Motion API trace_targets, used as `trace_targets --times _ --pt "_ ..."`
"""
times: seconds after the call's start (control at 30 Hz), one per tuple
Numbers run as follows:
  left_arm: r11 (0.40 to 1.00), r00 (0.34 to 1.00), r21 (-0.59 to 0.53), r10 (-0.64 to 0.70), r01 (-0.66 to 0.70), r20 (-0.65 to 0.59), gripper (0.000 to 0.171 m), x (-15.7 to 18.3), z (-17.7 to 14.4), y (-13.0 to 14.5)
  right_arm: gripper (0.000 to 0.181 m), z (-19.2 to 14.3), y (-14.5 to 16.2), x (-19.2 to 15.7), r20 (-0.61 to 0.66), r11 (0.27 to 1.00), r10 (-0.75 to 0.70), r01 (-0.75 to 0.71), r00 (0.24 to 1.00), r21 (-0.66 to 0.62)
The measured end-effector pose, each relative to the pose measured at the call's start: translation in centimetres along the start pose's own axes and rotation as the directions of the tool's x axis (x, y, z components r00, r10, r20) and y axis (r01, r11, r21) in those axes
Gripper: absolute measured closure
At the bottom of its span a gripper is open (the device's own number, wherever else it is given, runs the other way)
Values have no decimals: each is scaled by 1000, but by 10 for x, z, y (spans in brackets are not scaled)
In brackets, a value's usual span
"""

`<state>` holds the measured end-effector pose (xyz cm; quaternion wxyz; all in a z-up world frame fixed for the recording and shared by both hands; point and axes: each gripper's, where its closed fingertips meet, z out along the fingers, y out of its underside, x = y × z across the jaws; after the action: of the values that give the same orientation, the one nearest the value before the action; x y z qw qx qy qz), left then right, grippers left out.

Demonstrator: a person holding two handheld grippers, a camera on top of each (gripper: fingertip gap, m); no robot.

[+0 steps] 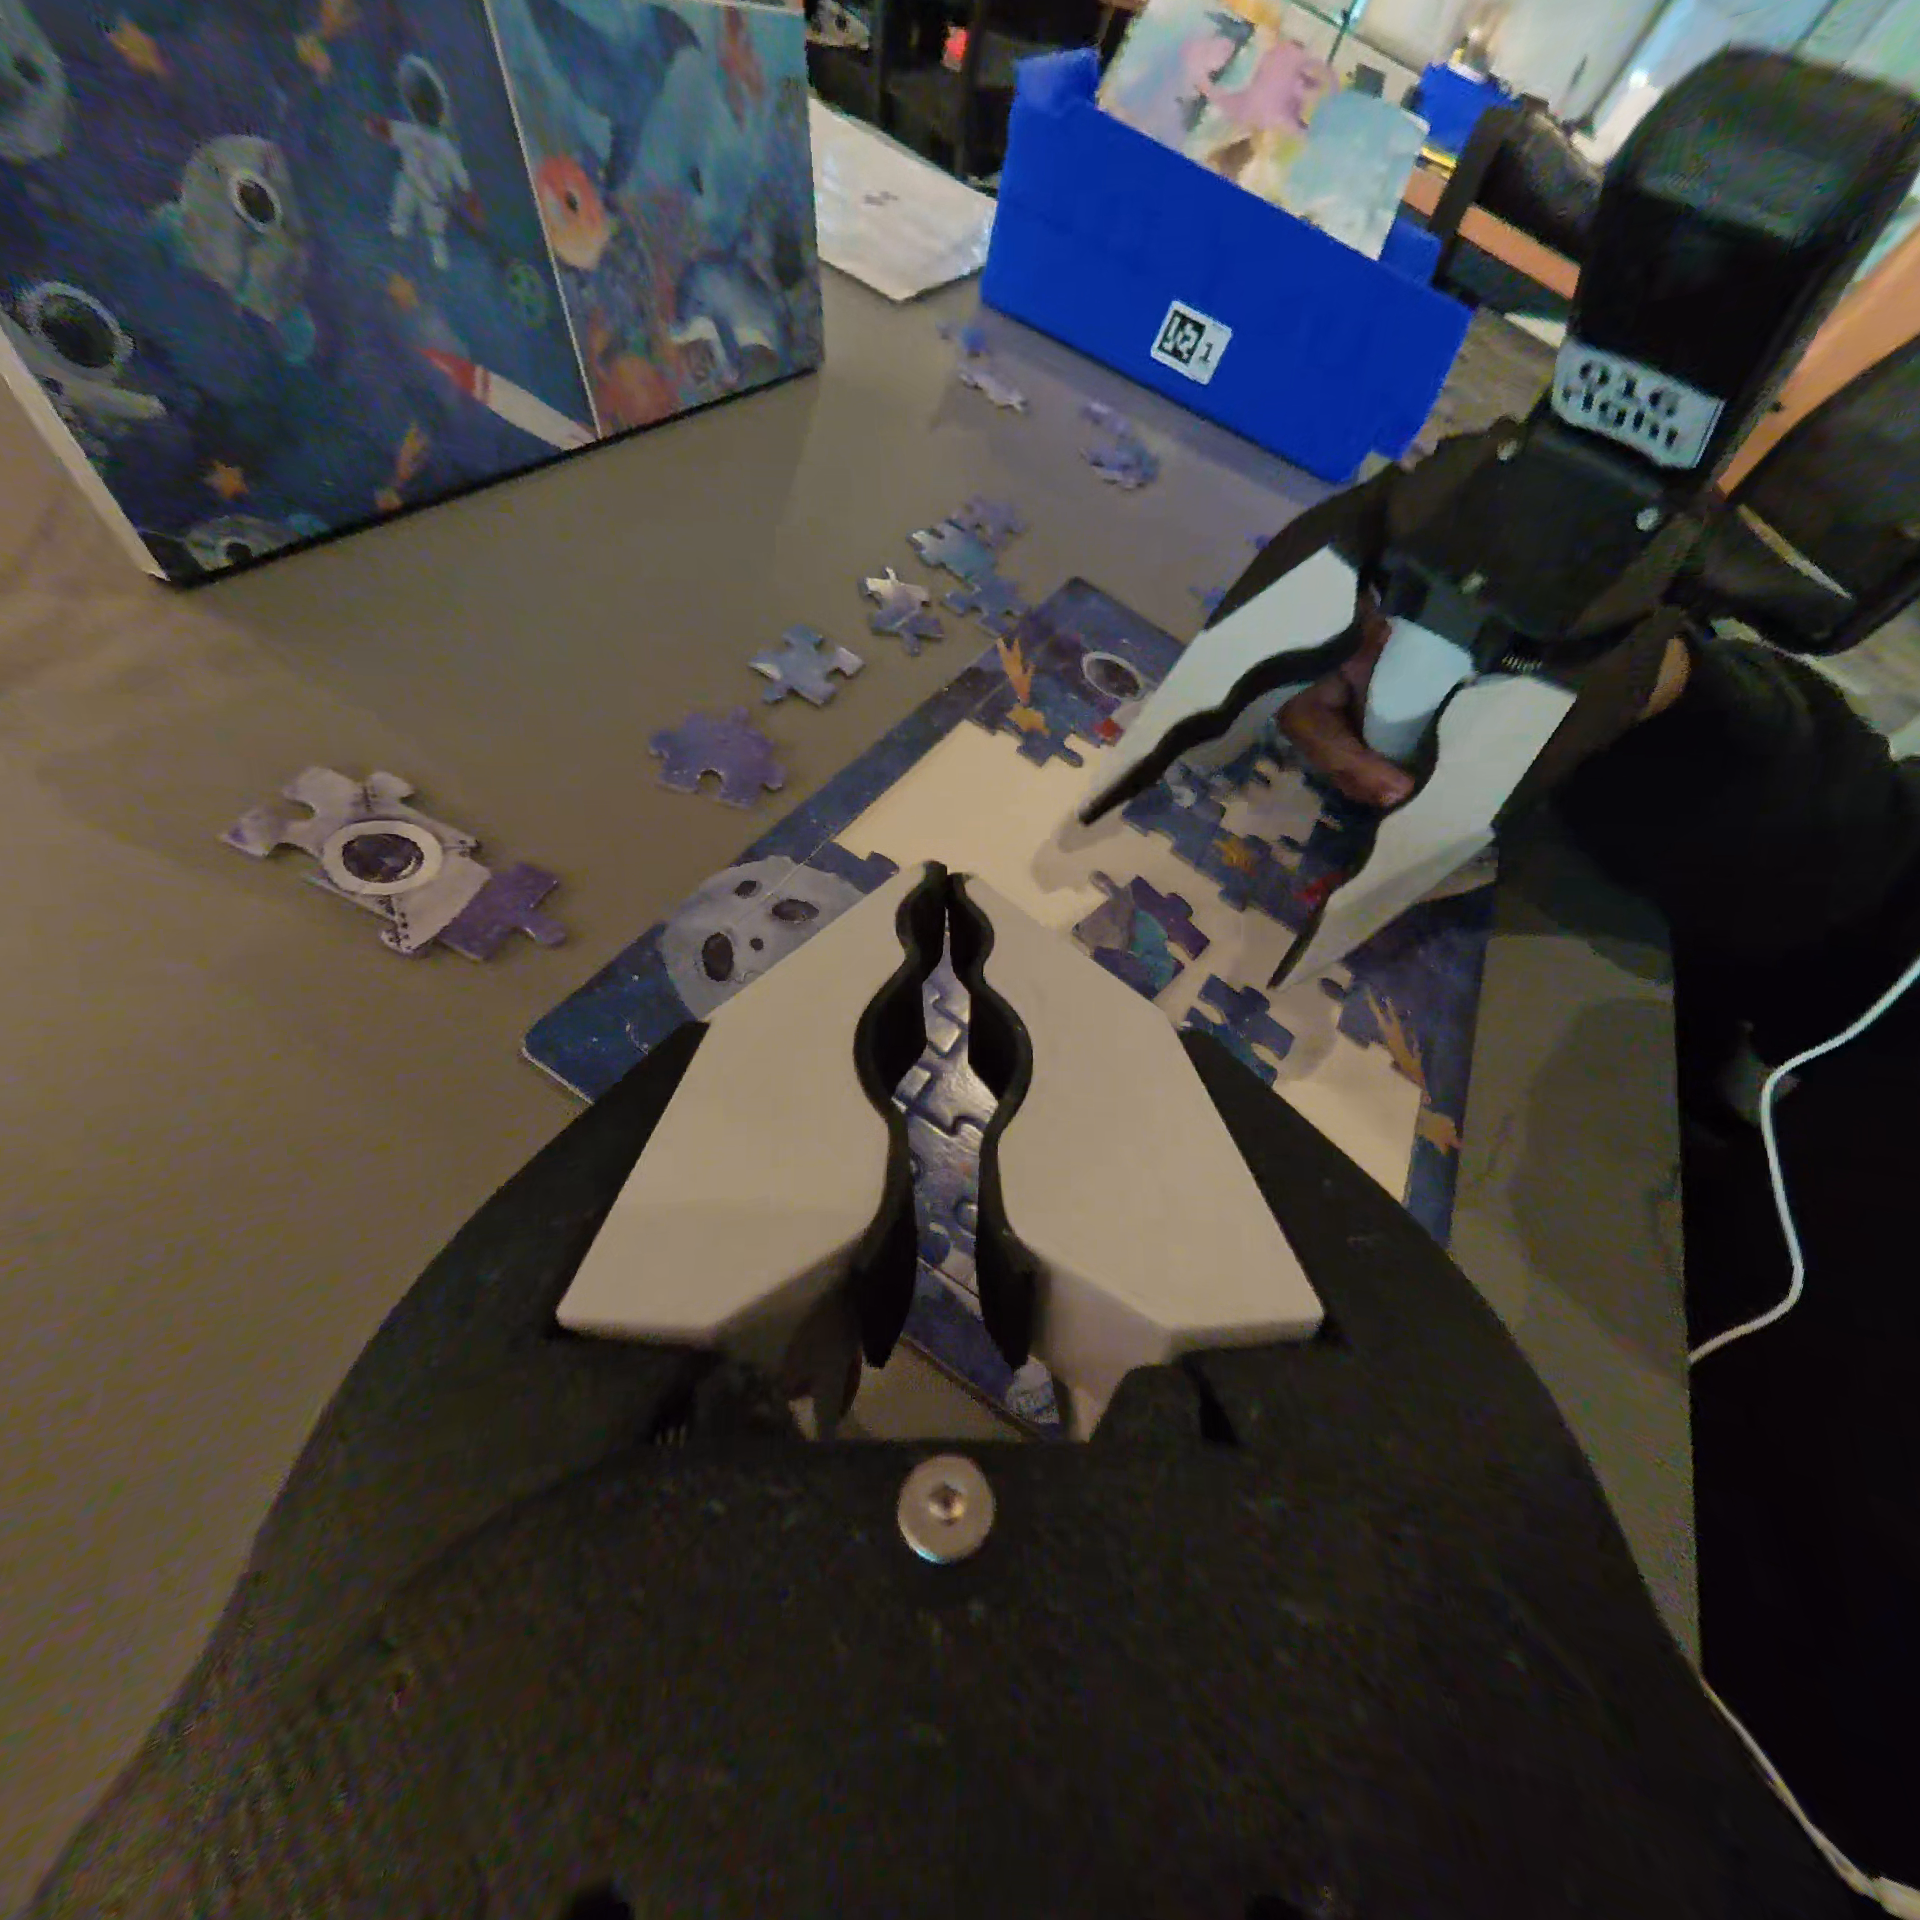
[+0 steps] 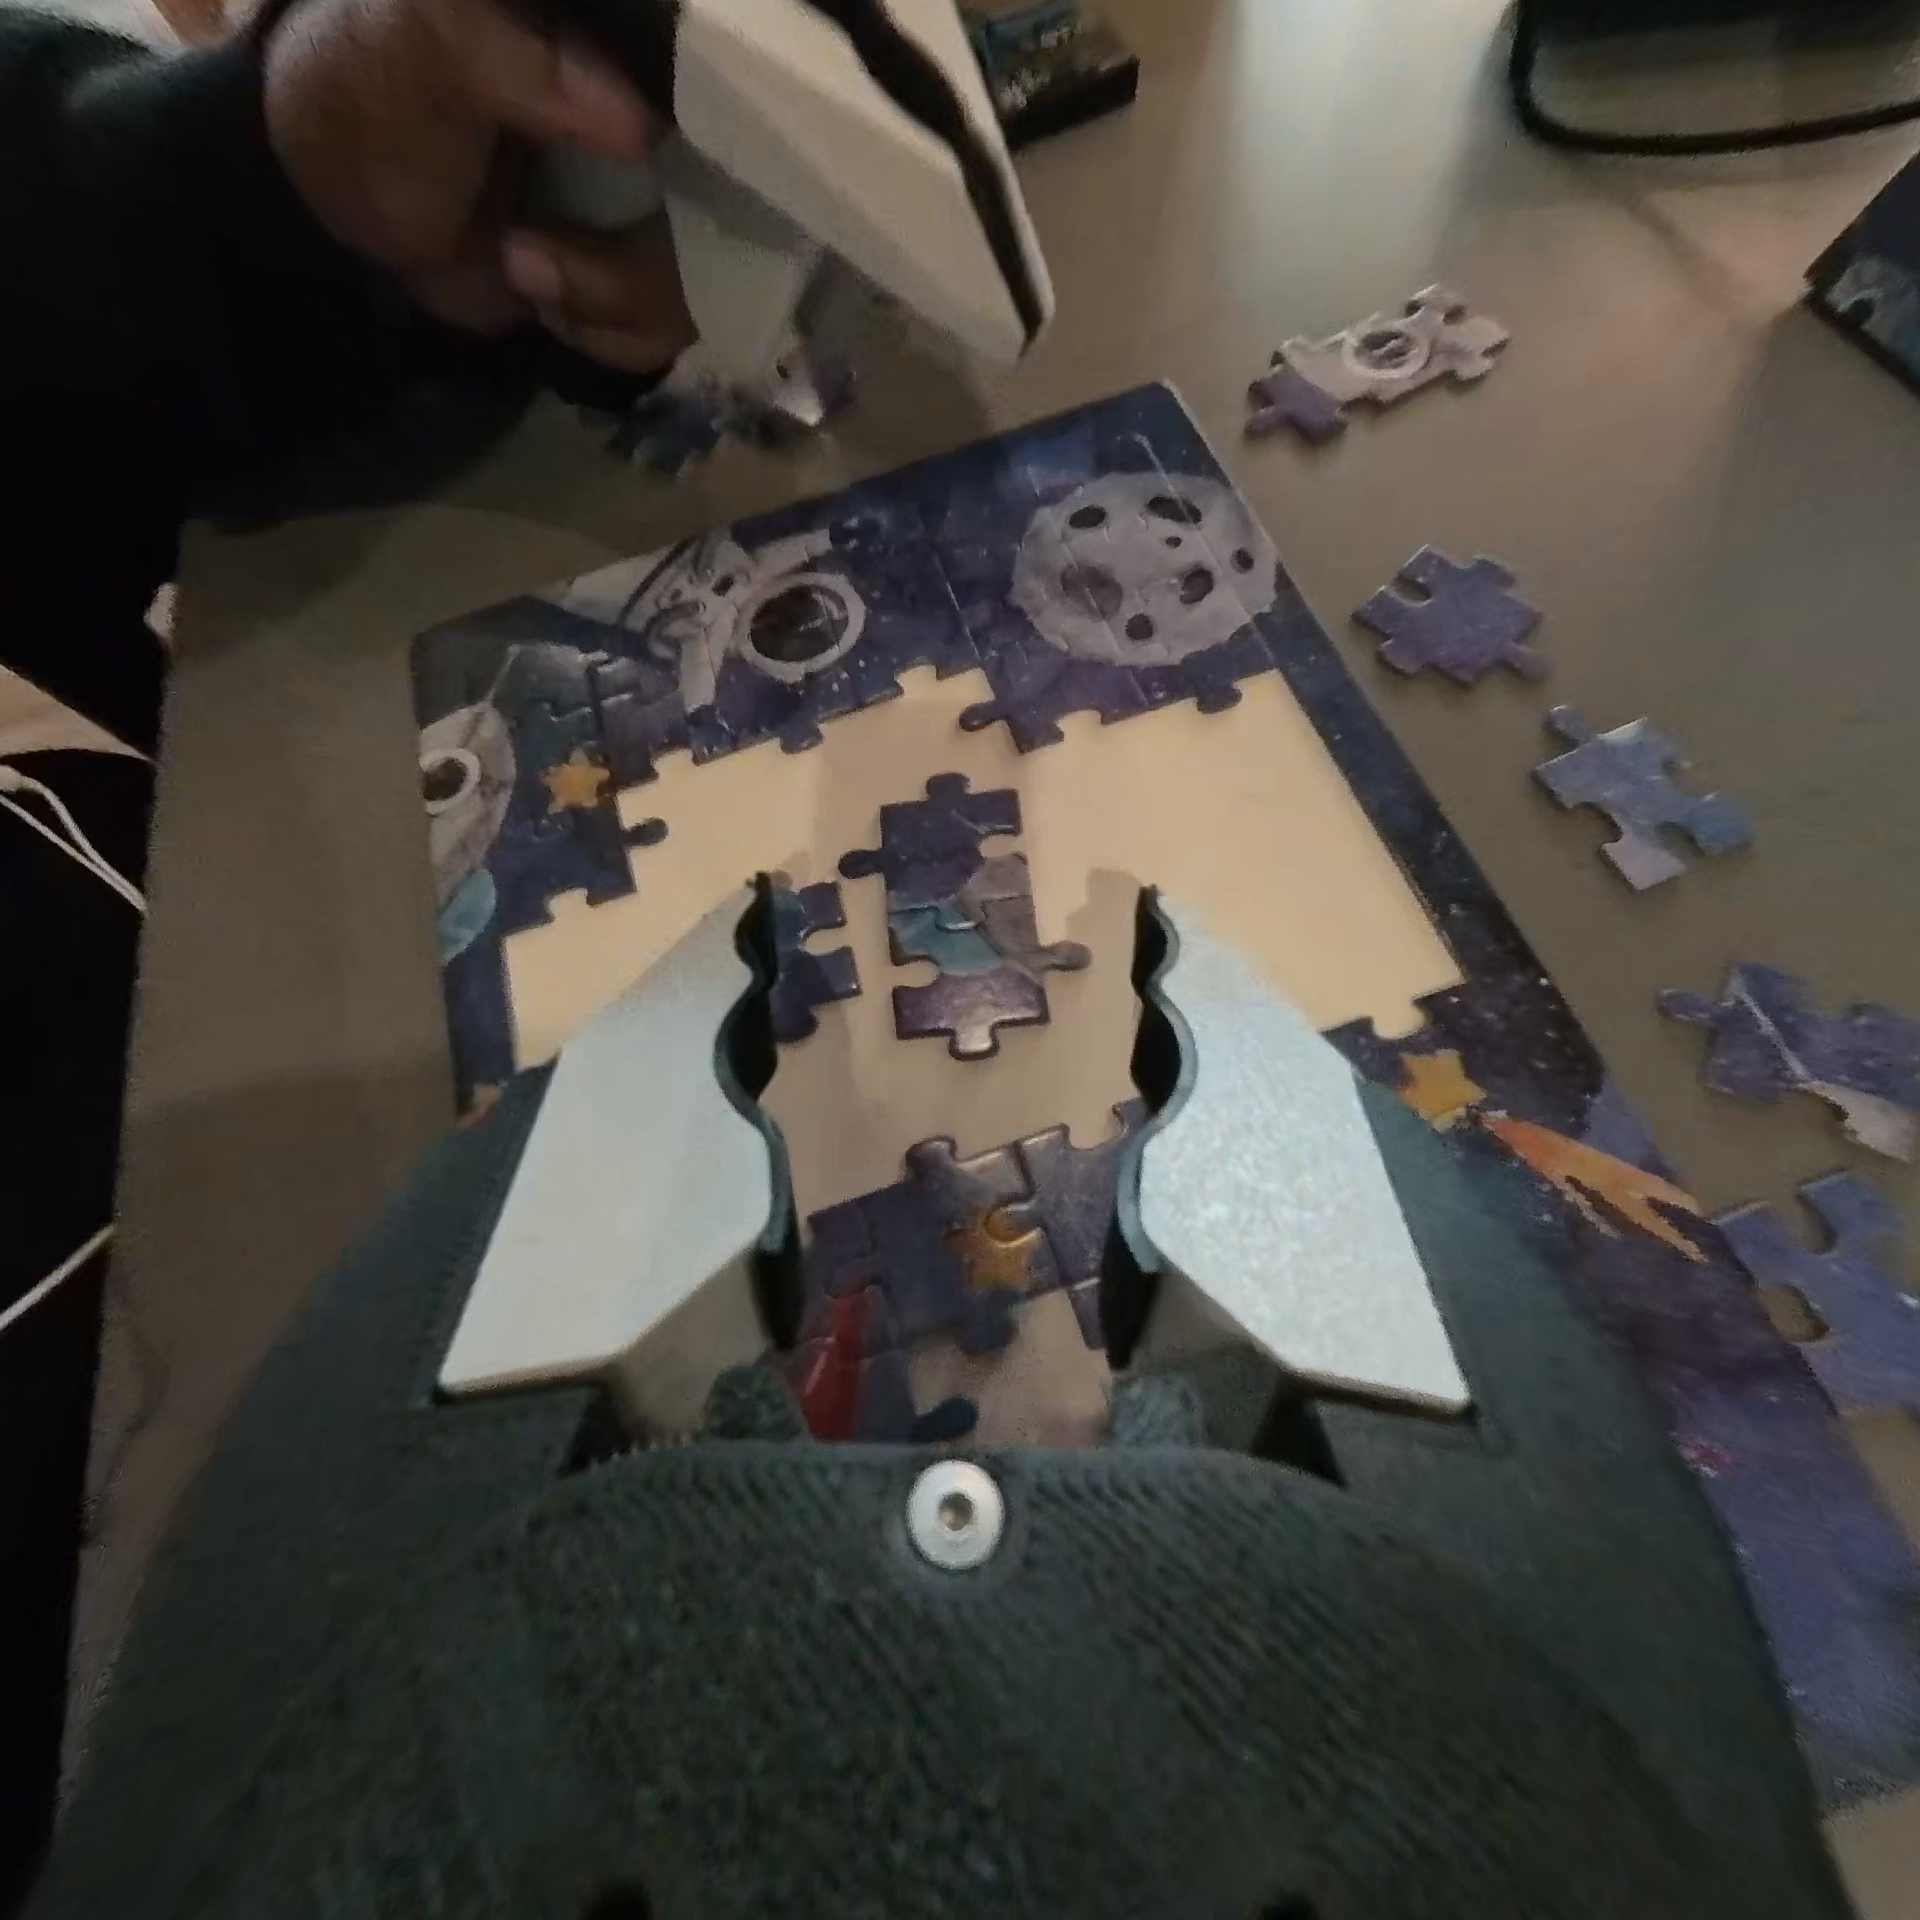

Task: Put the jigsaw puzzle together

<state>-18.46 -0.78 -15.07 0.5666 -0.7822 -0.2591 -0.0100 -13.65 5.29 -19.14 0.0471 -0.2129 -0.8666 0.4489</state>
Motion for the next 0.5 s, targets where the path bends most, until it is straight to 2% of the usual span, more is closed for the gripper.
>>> trace_targets --times 0.13,0.37,0.5 --pt "1000 1000 3 -12 12 12 171 -5 -2 0 122 8 15 6 -44 995 -41 37 998 -88" --pt "1000 999 -9 4 -3 50 171 -12 -3 3 141 6 17 12 -74 992 -83 75 994 -98" --pt "1000 997 -20 8 -6 83 171 -17 -4 5 142 5 17 12 -67 993 -80 73 995 -97"
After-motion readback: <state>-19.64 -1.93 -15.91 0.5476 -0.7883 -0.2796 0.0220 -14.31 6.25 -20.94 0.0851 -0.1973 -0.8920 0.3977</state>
